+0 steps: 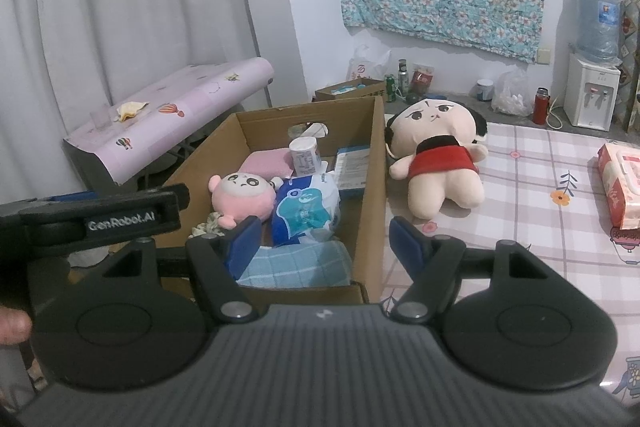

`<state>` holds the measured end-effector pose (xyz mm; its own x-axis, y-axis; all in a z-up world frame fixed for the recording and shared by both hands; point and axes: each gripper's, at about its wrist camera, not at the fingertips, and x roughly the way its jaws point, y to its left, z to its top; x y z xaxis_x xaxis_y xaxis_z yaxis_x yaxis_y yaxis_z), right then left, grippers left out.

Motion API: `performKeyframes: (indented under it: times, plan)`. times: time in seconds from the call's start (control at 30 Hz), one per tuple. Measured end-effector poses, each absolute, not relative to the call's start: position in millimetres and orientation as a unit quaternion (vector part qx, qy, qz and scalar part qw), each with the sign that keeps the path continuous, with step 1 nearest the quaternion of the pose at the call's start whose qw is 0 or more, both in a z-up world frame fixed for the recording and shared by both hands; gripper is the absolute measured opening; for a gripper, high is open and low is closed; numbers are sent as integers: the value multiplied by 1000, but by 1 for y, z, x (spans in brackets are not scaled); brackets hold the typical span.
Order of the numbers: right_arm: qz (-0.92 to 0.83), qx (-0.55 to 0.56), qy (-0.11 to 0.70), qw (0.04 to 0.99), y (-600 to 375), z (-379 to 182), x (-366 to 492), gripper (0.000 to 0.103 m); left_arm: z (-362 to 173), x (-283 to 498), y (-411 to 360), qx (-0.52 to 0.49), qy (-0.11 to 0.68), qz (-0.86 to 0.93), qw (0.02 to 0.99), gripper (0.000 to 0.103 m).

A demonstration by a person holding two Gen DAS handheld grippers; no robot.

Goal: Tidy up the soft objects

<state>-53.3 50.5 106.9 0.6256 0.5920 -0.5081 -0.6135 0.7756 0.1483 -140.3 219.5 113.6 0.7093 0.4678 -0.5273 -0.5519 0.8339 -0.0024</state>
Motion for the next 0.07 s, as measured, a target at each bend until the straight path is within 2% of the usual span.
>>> performKeyframes:
  times: [0.07]
  plan:
    - [333,-19,275,902,49,106,-53,71,116,-142,217,-73,256,271,925,103]
